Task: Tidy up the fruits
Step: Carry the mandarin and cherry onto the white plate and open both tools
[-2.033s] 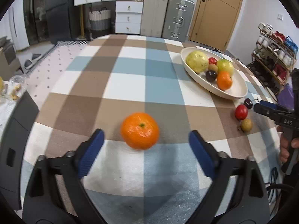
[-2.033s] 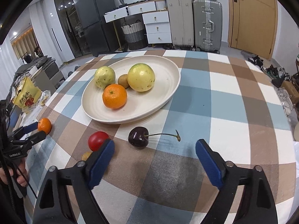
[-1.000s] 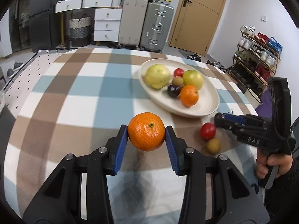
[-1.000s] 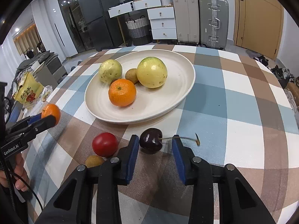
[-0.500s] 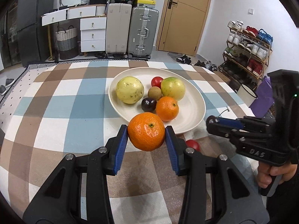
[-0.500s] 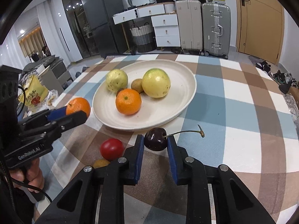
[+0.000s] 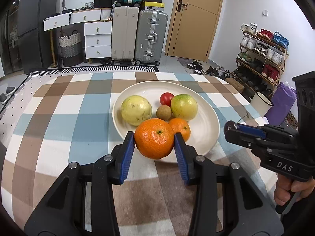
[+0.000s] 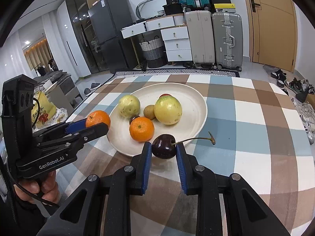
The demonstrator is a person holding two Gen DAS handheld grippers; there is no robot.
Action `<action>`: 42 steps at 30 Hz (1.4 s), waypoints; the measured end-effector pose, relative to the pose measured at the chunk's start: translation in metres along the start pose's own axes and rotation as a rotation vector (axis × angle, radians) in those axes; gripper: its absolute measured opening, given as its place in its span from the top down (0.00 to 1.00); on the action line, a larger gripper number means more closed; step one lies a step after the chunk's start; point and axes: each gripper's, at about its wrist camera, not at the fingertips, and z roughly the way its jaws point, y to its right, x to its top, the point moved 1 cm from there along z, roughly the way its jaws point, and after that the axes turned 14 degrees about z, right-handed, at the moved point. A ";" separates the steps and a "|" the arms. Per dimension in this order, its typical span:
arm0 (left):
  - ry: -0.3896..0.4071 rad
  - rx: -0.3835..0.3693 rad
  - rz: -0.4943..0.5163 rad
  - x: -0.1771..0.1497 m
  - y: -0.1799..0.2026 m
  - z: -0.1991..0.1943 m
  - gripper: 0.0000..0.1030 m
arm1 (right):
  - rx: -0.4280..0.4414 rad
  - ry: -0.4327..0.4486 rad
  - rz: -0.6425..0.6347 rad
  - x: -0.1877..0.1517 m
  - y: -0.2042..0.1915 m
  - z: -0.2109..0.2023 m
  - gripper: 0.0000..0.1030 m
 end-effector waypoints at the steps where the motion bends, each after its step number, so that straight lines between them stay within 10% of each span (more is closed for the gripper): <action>1: -0.002 0.002 0.002 0.002 0.000 0.003 0.63 | 0.000 -0.001 0.004 0.002 0.000 0.001 0.75; 24: 0.012 0.031 -0.012 0.006 -0.010 0.030 0.63 | -0.021 0.021 -0.005 0.011 -0.009 0.037 0.75; 38: 0.060 0.041 0.034 0.009 0.000 0.012 0.62 | -0.043 0.090 -0.016 0.011 -0.006 0.010 0.54; 42: 0.058 0.057 0.055 0.006 0.002 0.002 0.41 | -0.053 0.086 -0.023 0.007 -0.005 0.005 0.45</action>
